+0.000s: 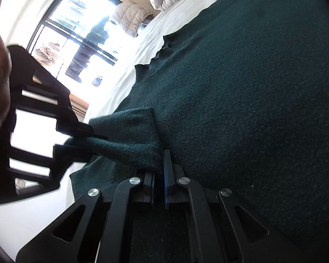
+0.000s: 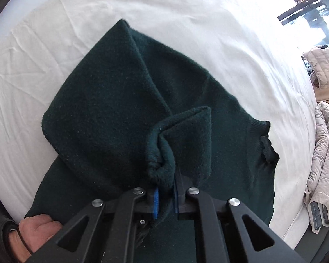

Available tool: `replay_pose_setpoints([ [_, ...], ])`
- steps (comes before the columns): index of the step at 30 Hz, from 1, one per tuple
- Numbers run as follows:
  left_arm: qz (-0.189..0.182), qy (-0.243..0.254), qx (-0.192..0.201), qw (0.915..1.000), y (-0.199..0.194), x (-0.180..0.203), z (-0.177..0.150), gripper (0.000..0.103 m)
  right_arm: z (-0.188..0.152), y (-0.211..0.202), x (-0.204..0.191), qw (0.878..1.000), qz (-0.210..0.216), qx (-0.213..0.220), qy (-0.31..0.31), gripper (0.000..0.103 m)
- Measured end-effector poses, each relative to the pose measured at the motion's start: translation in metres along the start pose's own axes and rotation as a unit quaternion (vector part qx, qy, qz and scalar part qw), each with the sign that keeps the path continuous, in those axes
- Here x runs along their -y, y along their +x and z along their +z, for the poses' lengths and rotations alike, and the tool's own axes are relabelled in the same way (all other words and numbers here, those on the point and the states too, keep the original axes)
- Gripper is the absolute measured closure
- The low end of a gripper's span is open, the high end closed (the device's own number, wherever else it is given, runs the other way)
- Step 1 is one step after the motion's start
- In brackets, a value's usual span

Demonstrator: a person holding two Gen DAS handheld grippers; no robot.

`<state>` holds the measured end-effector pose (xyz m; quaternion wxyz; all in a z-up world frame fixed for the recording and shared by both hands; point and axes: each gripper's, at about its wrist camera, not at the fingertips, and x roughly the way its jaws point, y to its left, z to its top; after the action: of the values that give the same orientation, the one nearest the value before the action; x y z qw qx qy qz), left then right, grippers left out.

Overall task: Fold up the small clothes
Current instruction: 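Grasp the other sleeve cuff with the right gripper and lift it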

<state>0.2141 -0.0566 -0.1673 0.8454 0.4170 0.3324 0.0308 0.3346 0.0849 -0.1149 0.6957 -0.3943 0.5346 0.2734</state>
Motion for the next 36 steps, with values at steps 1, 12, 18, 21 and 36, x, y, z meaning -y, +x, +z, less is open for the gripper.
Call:
replay_pose_setpoints([
  [1, 0.002, -0.003, 0.0, 1.0, 0.0, -0.002, 0.001, 0.099, -0.004, -0.007, 0.013, 1.0, 0.009, 0.014, 0.017, 0.094],
  [12, 0.018, -0.072, 0.021, 0.997, -0.022, -0.037, -0.008, 0.033, -0.105, -0.042, 0.162, 0.942, 0.113, 0.189, 0.254, 0.095],
  [18, -0.059, -0.234, 0.051, 0.9691, -0.048, -0.097, -0.036, 0.028, -0.181, -0.015, 0.199, 0.872, 0.163, 0.266, 0.377, 0.095],
  [21, -0.093, -0.323, 0.038, 0.941, -0.036, -0.137, -0.049, 0.028, -0.212, 0.011, 0.209, 0.842, 0.177, 0.276, 0.429, 0.095],
  [36, -0.184, -0.398, -0.023, 0.8985, 0.049, -0.187, -0.021, 0.046, -0.258, 0.087, 0.207, 0.754, 0.254, 0.265, 0.544, 0.091],
])
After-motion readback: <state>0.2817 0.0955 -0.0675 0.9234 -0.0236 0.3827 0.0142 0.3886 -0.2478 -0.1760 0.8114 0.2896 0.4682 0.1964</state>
